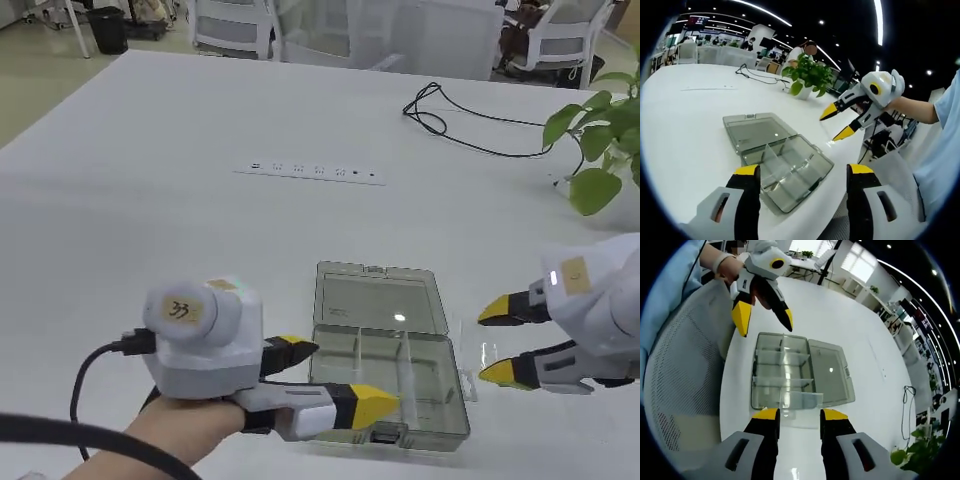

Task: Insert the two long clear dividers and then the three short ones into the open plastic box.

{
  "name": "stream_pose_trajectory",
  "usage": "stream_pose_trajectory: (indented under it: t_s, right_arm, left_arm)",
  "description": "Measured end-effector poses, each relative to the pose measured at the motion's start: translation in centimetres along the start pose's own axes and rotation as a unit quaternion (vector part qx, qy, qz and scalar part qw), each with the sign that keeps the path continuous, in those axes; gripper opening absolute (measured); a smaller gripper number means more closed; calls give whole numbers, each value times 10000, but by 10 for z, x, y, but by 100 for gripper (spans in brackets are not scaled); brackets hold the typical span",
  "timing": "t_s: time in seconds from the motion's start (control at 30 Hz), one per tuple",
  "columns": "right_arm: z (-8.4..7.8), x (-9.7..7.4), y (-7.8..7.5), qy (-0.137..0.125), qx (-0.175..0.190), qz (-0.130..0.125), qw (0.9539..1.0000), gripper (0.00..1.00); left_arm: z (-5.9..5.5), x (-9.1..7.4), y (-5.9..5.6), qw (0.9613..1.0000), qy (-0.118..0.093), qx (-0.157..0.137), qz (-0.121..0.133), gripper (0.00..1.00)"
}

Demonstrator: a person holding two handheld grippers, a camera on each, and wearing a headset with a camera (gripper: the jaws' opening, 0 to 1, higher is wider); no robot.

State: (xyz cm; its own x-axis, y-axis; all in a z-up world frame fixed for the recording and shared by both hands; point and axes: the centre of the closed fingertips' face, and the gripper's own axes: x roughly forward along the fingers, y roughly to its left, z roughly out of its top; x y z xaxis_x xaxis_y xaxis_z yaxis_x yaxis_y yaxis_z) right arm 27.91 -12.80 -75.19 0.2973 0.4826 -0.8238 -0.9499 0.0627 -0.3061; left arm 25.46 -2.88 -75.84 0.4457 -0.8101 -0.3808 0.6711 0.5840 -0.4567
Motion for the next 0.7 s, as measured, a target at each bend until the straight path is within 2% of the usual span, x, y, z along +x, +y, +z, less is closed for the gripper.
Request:
stream_pose_trajectory:
  t_s: [0.2,0.27,0.3,0.33,0.4,0.47,0.6,0.7]
  right_arm:
    - [24,1,1,-165,-248,-18,9996,32]
    - [30,2,2,-206,-340,-21,9992,32]
    - [34,3,3,-221,-421,-27,9989,32]
    - [38,3,4,-250,-471,-19,9986,32]
    - [43,4,5,-263,-540,-9,9982,32]
    - [47,6,6,-256,-656,-6,9975,32]
    - [56,9,9,-313,-784,43,9964,32]
    - [60,10,11,-313,-893,55,9955,32]
  left_arm:
    - [8,13,-10,9989,5,-402,-226,60]
    - [9,16,-11,9973,42,-679,-291,55]
    - [11,18,-11,9971,0,-687,-324,53]
    - [11,20,-11,9954,23,-900,-313,50]
    - [14,23,-14,9936,21,-1049,-421,46]
    - [15,25,-15,9931,23,-1083,-456,42]
    - [18,29,-19,9886,-32,-1397,-566,34]
    - [20,31,-20,9872,-69,-1479,-590,28]
